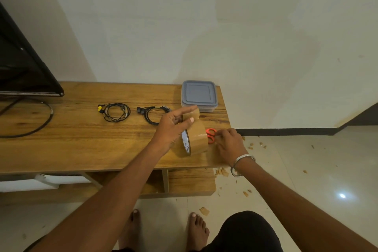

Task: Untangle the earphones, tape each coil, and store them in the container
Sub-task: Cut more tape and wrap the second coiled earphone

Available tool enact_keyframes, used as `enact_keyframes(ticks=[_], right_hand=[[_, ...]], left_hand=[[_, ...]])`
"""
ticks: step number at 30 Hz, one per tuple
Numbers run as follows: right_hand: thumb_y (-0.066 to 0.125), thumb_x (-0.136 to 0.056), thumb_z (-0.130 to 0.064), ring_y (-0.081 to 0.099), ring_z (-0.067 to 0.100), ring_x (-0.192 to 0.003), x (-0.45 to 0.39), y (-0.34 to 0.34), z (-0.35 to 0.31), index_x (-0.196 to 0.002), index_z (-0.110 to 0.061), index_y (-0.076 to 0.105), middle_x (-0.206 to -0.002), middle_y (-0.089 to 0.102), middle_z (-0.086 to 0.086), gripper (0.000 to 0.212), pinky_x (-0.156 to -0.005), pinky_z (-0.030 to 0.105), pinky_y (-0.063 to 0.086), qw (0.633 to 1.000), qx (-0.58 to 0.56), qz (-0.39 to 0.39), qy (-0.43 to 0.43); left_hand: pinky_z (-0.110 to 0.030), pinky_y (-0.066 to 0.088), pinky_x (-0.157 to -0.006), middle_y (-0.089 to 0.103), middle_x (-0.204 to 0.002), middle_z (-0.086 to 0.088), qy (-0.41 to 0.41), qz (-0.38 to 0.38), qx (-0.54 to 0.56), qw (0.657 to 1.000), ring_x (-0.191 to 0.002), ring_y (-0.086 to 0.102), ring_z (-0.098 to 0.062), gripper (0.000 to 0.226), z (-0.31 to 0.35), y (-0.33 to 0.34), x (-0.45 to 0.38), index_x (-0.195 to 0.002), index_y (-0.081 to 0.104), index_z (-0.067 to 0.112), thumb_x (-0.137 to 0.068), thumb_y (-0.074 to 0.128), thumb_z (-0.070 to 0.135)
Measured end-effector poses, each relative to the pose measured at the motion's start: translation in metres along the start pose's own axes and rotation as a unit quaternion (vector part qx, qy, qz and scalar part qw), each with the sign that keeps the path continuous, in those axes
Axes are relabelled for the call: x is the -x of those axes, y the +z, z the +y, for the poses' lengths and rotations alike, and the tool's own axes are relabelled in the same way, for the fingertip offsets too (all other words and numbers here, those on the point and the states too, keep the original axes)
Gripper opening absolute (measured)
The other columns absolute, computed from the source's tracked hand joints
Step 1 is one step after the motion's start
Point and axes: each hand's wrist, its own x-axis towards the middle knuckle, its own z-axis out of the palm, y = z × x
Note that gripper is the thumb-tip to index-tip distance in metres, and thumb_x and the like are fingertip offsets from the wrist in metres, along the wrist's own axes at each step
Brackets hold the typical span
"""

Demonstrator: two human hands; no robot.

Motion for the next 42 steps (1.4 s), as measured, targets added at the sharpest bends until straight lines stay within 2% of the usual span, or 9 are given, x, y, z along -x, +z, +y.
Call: enact_keyframes(ticks=[4, 9, 15, 18, 24, 30, 34, 38, 42], right_hand=[[0.056, -0.09, -0.029, 0.048, 0.028, -0.11, -0.003, -0.002, -0.011, -0.122, -0.015, 0.052, -0.125, 0.047, 0.008, 0.035, -0.096, 0.036, 0.043, 1.0, 0.006, 0.016, 0.0], [0.051, -0.092, -0.038, 0.044, 0.025, -0.114, -0.008, -0.001, -0.022, -0.12, -0.02, 0.053, -0.123, 0.044, 0.005, 0.033, -0.098, 0.038, 0.044, 1.0, 0.01, -0.014, 0.019], [0.052, -0.092, -0.033, 0.044, 0.026, -0.112, -0.012, -0.002, -0.028, -0.118, -0.013, 0.054, -0.122, 0.045, 0.009, 0.033, -0.103, 0.037, 0.039, 0.999, 0.026, -0.021, 0.027], [0.054, -0.091, -0.032, 0.044, 0.026, -0.113, -0.012, -0.005, -0.029, -0.117, -0.011, 0.055, -0.123, 0.044, 0.009, 0.033, -0.102, 0.036, 0.039, 0.998, 0.036, -0.03, 0.036], [0.057, -0.088, -0.04, 0.046, 0.028, -0.112, -0.014, -0.006, -0.032, -0.117, -0.01, 0.055, -0.124, 0.044, 0.011, 0.041, -0.101, 0.038, 0.041, 0.994, 0.066, -0.055, 0.065], [0.051, -0.09, -0.044, 0.049, 0.025, -0.108, -0.016, -0.003, -0.037, -0.119, -0.01, 0.053, -0.122, 0.049, 0.01, 0.044, -0.098, 0.036, 0.043, 0.99, 0.103, -0.072, 0.071], [0.054, -0.09, -0.041, 0.049, 0.026, -0.108, -0.016, -0.003, -0.036, -0.119, -0.009, 0.053, -0.122, 0.047, 0.012, 0.044, -0.099, 0.037, 0.043, 0.991, 0.089, -0.071, 0.074], [0.055, -0.089, -0.041, 0.05, 0.027, -0.108, -0.013, -0.005, -0.038, -0.12, -0.009, 0.053, -0.123, 0.045, 0.012, 0.045, -0.101, 0.038, 0.043, 0.991, 0.088, -0.067, 0.073], [0.047, -0.091, -0.047, 0.049, 0.026, -0.105, -0.016, -0.002, -0.04, -0.115, -0.011, 0.056, -0.116, 0.052, 0.011, 0.044, -0.095, 0.036, 0.044, 0.986, 0.121, -0.081, 0.078]], left_hand=[[-0.011, 0.048, -0.084, 0.066, -0.117, 0.015, 0.01, -0.008, -0.013, 1.0, -0.111, 0.059, 0.006, 0.038, 0.001, 0.0, -0.001, -0.118, 0.066, 0.021, -0.088, 0.064, -0.002], [-0.014, 0.048, -0.085, 0.073, -0.102, 0.008, 0.021, -0.019, -0.06, 0.998, -0.105, 0.063, -0.003, 0.031, -0.001, 0.0, -0.002, -0.093, 0.076, 0.023, -0.089, 0.06, -0.004], [-0.011, 0.046, -0.087, 0.069, -0.114, 0.007, 0.01, -0.019, -0.067, 0.998, -0.11, 0.061, 0.003, 0.027, -0.003, 0.0, -0.004, -0.114, 0.069, 0.014, -0.093, 0.058, 0.001], [-0.009, 0.046, -0.086, 0.067, -0.119, 0.007, -0.005, -0.021, -0.053, 0.998, -0.112, 0.059, 0.005, 0.03, -0.002, -0.002, -0.005, -0.119, 0.066, 0.016, -0.093, 0.06, 0.003], [-0.011, 0.048, -0.084, 0.068, -0.112, 0.011, -0.013, -0.025, -0.05, 0.998, -0.107, 0.061, 0.006, 0.028, -0.001, -0.001, -0.003, -0.116, 0.068, 0.015, -0.091, 0.061, 0.002], [-0.023, 0.049, -0.095, 0.07, -0.113, 0.008, -0.023, -0.021, -0.076, 0.997, -0.11, 0.062, -0.004, 0.024, -0.002, -0.003, -0.004, -0.108, 0.072, 0.019, -0.091, 0.063, 0.006], [-0.025, 0.049, -0.097, 0.07, -0.114, 0.006, -0.018, -0.019, -0.083, 0.996, -0.111, 0.062, -0.005, 0.024, -0.003, -0.003, -0.004, -0.11, 0.072, 0.016, -0.091, 0.063, 0.006], [-0.02, 0.049, -0.094, 0.069, -0.116, 0.003, -0.013, -0.015, -0.089, 0.996, -0.108, 0.061, 0.0, 0.024, -0.003, -0.003, -0.003, -0.113, 0.071, 0.012, -0.091, 0.063, 0.006], [-0.016, 0.05, -0.089, 0.063, -0.125, 0.005, -0.012, -0.023, -0.078, 0.997, -0.115, 0.057, 0.0, 0.025, -0.004, -0.003, -0.003, -0.112, 0.071, 0.014, -0.091, 0.062, 0.003]])
